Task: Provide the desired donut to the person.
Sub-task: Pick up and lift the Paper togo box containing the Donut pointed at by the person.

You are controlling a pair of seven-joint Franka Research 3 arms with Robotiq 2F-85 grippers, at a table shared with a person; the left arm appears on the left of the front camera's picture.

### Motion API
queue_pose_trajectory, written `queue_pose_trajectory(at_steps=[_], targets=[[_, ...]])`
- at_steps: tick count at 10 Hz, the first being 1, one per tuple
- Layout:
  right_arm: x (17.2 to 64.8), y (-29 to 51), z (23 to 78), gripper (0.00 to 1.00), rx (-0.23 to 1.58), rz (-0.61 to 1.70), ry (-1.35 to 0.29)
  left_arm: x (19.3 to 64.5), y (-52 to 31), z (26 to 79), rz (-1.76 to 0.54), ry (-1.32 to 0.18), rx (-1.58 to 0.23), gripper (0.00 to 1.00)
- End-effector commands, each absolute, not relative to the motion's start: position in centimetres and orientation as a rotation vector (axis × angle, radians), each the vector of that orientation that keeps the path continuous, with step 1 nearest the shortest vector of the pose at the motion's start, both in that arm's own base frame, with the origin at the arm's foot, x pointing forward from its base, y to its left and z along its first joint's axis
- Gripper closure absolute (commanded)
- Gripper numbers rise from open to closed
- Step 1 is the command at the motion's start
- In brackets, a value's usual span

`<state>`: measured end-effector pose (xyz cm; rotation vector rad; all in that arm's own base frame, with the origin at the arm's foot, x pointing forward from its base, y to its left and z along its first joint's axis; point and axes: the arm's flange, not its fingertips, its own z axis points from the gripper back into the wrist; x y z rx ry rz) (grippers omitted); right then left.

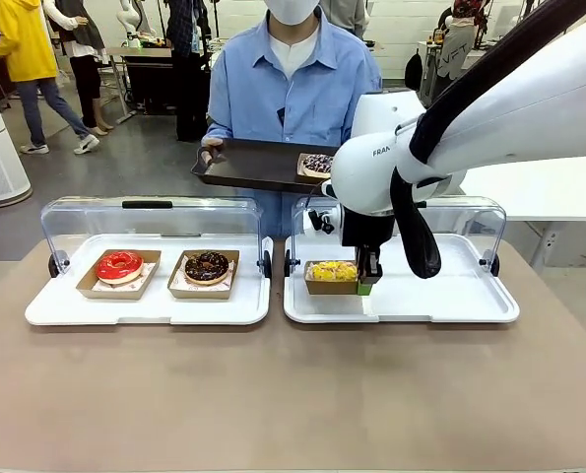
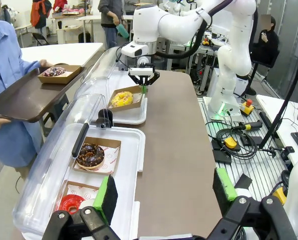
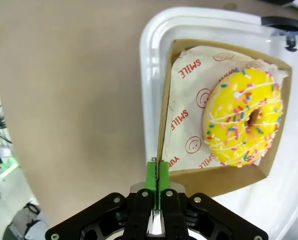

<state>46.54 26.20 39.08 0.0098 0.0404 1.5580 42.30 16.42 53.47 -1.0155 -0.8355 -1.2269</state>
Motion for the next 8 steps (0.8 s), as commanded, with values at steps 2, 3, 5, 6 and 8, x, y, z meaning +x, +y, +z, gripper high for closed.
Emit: queue_pose_trajectory(at_steps=[2,3,5,6,8], targets=[[43.5,27.6,42.5,1.0,-0.056,1.506,0.112,42.1,16.5,53.6,-1.23,-0.838,-1.018,0.0],[42.4,28.2,44.0,1.0,-0.061,1.509,0.108,42.1,16.5,53.6,-1.23,-0.838,-1.018,0.0],[40.0,29.6,47.5,1.0,-0.085,1.537,0.105,42.1,16.5,53.6,-1.23,-0.838,-1.018,0.0],[39.0,30.0,49.4,1.0,-0.091,1.547,0.082,42.1,16.5,53.6,-1.23,-0.838,-1.018,0.0],[37.4,30.3,52.7,1.0,-0.114,1.556,0.032,42.1,16.5,53.6,-1.23,-0.838,-1.018,0.0]])
